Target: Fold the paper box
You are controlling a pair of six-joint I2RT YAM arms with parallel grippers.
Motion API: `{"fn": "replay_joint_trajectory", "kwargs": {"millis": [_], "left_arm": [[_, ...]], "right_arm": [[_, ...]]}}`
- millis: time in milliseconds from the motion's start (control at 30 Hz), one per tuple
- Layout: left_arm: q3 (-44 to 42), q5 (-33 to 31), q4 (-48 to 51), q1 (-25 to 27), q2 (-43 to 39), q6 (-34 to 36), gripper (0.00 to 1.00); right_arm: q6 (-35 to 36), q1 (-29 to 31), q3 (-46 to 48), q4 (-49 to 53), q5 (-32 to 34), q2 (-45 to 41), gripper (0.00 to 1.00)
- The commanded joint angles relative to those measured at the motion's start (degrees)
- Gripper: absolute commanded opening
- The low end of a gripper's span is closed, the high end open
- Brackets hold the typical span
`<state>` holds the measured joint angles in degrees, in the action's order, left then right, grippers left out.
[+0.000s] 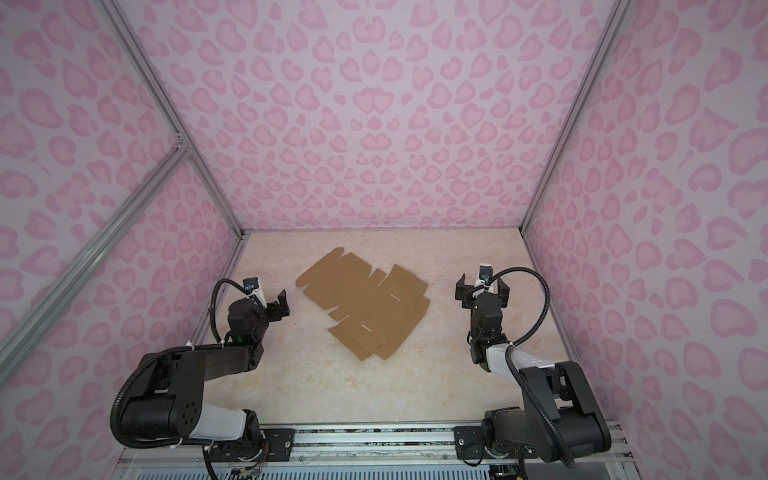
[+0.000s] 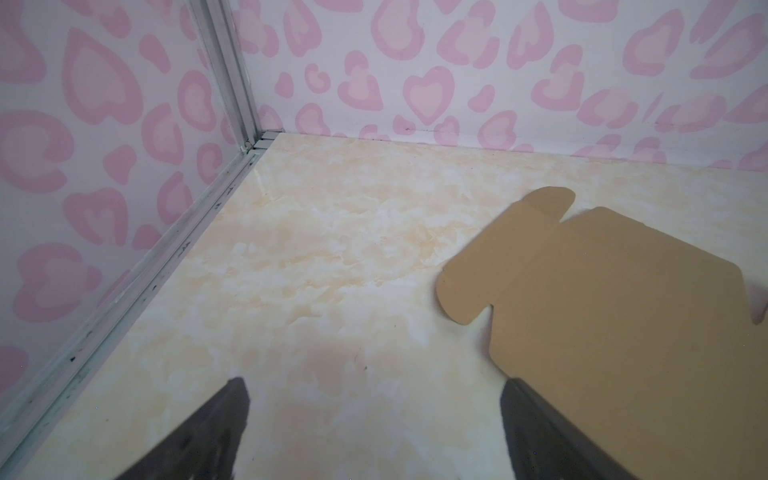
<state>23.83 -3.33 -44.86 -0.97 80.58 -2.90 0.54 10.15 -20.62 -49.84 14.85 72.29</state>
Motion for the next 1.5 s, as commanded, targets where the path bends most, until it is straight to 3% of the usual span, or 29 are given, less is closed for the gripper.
{"fn": "replay_joint_trajectory", "kwargs": {"millis": [0, 100, 167, 233, 300, 367, 500, 667, 767, 933, 1067, 1167, 1467], "left_arm": [[5.68, -0.76, 10.92, 0.28, -3.4, 0.22, 0.97], [10.2, -7.37, 16.75, 0.31, -8.3, -13.17, 0.97], [13.41, -3.06, 18.87, 0.28, -11.65, -15.6, 0.97], [16.68, 0.75, 21.06, 0.16, -14.29, -19.0, 0.97], [20.23, 1.53, 24.91, -0.48, -16.5, -26.94, 0.97], [23.17, 3.36, 31.81, -2.62, -18.34, -38.97, 0.97], [25.27, 13.47, 37.65, -6.7, -20.28, -48.61, 0.97], [25.99, 22.18, 45.65, -6.76, -21.97, -46.76, 0.97], [26.06, 19.45, 56.31, -6.76, -23.33, -43.62, 0.97], [24.6, 18.56, 65.08, -6.67, -26.32, -38.13, 0.97], [23.08, 17.88, 67.06, -5.92, -29.05, -36.04, 0.97], [22.48, 14.61, 67.98, -4.54, -30.29, -34.3, 0.97], [23.37, 14.35, 68.85, -3.6, -29.61, -33.4, 0.97]], "right_arm": [[-11.9, 0.53, 1.16, -0.66, -4.27, -6.85, 1.0], [-37.01, -0.3, 0.37, 7.35, -4.0, -14.01, 1.0], [-46.91, -2.31, 0.41, 12.38, -7.73, -17.86, 1.0], [-47.11, -2.67, -1.18, 14.39, -14.16, -18.48, 1.0], [-44.99, -1.14, -3.63, 17.73, -19.22, -17.32, 1.0], [-45.48, 2.01, -5.47, 23.26, -18.88, -16.92, 1.0], [-44.47, 9.15, -10.01, 38.22, -14.14, -16.3, 0.95], [-49.43, 13.46, -10.16, 48.91, -11.5, -14.35, 0.88], [-50.78, 16.09, -8.76, 49.68, -12.24, -12.8, 0.84], [-52.74, 20.84, -7.54, 47.97, -12.8, -8.96, 0.76], [-54.35, 23.2, -7.84, 44.55, -14.2, -3.7, 0.72], [-56.59, 22.91, -8.31, 42.61, -16.8, 0.25, 0.69], [-59.23, 22.04, -9.13, 37.05, -19.53, 8.26, 0.59]]}}
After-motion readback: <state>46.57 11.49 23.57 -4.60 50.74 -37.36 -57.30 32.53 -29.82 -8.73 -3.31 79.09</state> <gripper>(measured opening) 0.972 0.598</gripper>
